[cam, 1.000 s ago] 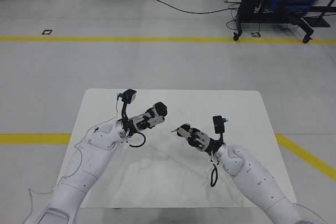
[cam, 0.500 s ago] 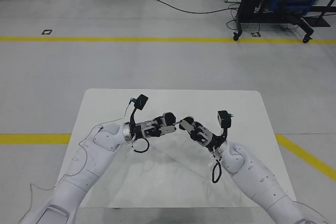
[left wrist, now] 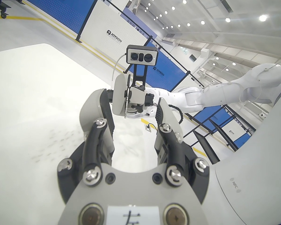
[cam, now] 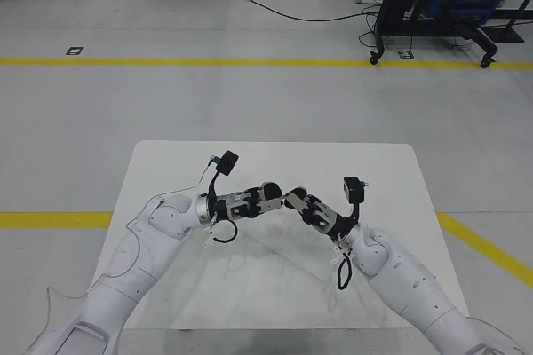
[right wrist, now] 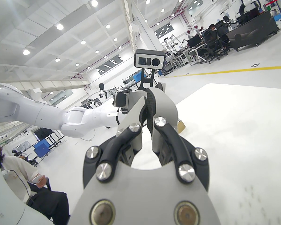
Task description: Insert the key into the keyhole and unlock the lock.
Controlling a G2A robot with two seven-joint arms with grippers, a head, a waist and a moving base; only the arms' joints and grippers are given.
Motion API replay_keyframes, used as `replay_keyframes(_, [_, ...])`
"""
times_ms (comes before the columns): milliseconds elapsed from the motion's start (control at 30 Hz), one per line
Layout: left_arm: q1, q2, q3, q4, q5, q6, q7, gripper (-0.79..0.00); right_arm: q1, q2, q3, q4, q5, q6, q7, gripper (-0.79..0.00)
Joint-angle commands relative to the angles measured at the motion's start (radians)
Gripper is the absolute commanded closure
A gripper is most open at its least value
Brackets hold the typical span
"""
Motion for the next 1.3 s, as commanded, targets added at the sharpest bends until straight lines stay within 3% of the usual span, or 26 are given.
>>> replay_keyframes(0, [0.001, 0.0, 0.0, 0.0, 0.001, 0.0, 0.0, -0.379, 0.0, 0.001, -0.001, 0.0, 0.001, 0.0, 0.0, 0.0])
replay_keyframes(167, [-0.002, -0.001, -0.001, 0.005, 0.021, 0.0, 0.0, -0.305, 0.0, 0.005, -0.003, -0.002, 0.003, 0.0, -0.002, 0.0])
replay_keyframes(233, [-0.002, -0.002, -0.008, 0.007, 0.039, 0.0, 0.0, -0.188, -0.002, 0.006, -0.005, -0.003, 0.005, 0.0, -0.004, 0.0])
replay_keyframes(333, [0.0, -0.004, -0.015, 0.009, 0.054, 0.0, 0.0, -0.092, -0.002, 0.006, -0.007, -0.004, 0.007, 0.0, -0.005, 0.0])
replay_keyframes(467, [0.002, -0.008, -0.019, 0.012, 0.064, 0.0, 0.0, -0.086, 0.0, 0.007, -0.012, -0.002, 0.008, 0.0, -0.005, 0.0])
replay_keyframes(533, [0.002, -0.01, -0.022, 0.016, 0.069, 0.0, 0.0, 0.0, 0.003, 0.007, -0.015, -0.002, 0.008, 0.0, -0.001, 0.0])
replay_keyframes(700, [0.003, -0.016, -0.031, 0.021, 0.089, 0.0, 0.013, 0.0, 0.007, 0.007, -0.022, -0.002, 0.009, 0.0, -0.001, 0.0])
replay_keyframes(733, [0.005, -0.016, -0.034, 0.022, 0.09, 0.0, 0.017, 0.0, 0.007, 0.008, -0.023, -0.002, 0.009, 0.0, -0.004, -0.071])
replay_keyframes(800, [0.008, -0.017, -0.041, 0.018, 0.089, 0.0, 0.023, 0.0, 0.006, 0.008, -0.023, -0.001, 0.012, 0.0, -0.012, -0.628])
replay_keyframes(833, [0.011, -0.018, -0.045, 0.015, 0.083, 0.0, 0.027, 0.0, 0.006, 0.009, -0.023, -0.001, 0.014, 0.0, -0.014, -0.785])
replay_keyframes(1267, [0.05, -0.018, -0.116, -0.012, -0.025, 0.0, 0.036, 0.0, 0.008, 0.012, -0.029, -0.009, 0.011, 0.0, 0.008, -0.785])
